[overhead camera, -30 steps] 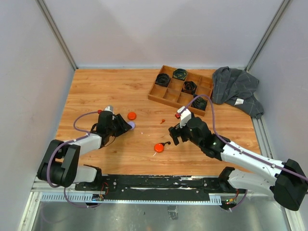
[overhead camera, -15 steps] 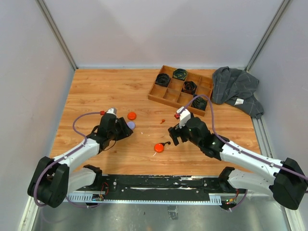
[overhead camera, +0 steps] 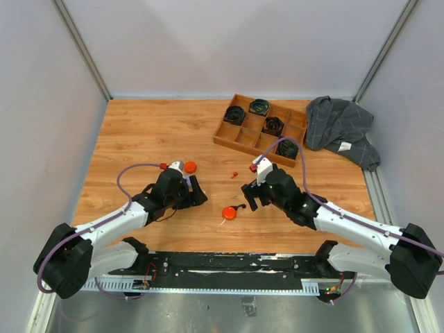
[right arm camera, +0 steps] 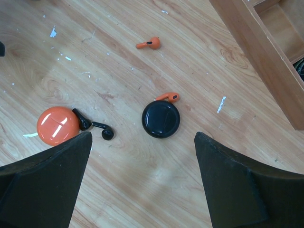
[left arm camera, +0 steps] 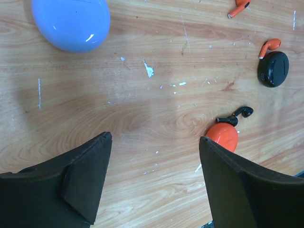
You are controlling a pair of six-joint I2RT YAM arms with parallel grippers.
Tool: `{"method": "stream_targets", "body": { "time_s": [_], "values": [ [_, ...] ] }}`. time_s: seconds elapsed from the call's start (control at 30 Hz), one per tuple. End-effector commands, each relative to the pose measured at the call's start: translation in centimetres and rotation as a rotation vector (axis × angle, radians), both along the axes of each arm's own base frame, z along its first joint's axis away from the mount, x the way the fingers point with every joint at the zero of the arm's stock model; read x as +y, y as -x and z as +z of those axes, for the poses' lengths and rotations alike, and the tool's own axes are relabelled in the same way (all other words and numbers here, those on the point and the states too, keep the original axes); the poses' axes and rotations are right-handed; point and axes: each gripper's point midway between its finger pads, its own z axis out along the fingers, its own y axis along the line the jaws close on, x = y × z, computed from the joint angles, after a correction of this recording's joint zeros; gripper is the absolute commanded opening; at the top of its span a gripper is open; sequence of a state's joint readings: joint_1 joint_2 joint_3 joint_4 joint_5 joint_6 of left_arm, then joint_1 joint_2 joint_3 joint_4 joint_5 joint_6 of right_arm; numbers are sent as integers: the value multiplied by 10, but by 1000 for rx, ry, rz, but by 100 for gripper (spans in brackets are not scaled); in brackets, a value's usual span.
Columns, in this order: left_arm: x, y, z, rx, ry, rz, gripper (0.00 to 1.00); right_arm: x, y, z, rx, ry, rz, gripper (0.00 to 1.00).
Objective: Insert the wireless bluetooth earbuds into the charging case
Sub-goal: Pick up the charging case at the center of the board.
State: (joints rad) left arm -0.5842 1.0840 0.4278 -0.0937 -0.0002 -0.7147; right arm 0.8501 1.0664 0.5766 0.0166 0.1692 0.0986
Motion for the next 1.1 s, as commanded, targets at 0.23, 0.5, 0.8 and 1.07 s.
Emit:
{"method": "stream_targets", "body": {
  "time_s": [0.23,0.5,0.8,1.07],
  "values": [
    [-28,5,14,2,-22,-85,88,-9,-8,-9,5,42,-54,91],
    [-64,15,11,-23,-164,-164,96,-24,-14,-12,-2,72,-137,93],
    [-101,22,1,-50,-257,-228,96,-56,-24,-22,58,55,-307,97],
    [-114,27,-21,-38,-370,-273,90,-75,-27,-27,113,-26,-384,100]
  ]
}}
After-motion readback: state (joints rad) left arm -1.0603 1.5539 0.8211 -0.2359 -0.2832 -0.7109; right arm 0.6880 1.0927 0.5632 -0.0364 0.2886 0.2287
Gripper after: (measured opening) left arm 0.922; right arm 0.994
